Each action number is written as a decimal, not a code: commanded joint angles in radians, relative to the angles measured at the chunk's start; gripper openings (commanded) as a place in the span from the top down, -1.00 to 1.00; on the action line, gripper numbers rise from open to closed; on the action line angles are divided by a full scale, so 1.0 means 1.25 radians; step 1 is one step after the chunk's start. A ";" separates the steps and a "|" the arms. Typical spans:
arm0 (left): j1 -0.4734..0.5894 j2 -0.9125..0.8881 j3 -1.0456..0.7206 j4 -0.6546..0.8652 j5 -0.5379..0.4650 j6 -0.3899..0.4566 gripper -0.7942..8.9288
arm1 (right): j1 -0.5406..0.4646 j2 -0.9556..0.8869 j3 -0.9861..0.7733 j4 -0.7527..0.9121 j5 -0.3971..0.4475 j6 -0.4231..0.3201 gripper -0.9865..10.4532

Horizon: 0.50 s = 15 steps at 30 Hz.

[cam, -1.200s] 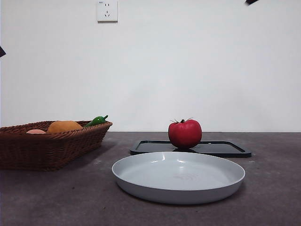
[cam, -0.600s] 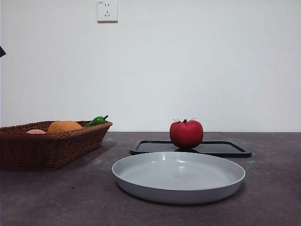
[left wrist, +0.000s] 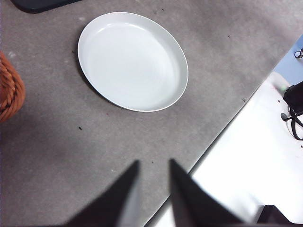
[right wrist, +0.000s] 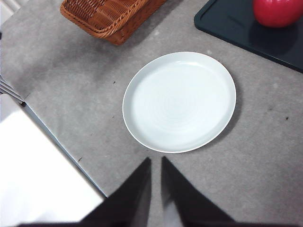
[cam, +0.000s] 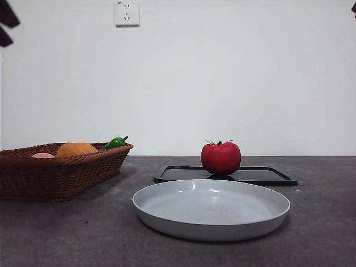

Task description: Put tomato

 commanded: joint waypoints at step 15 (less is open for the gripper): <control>-0.003 0.004 0.012 0.003 0.004 0.007 0.82 | 0.005 0.004 0.007 0.037 -0.002 0.005 0.82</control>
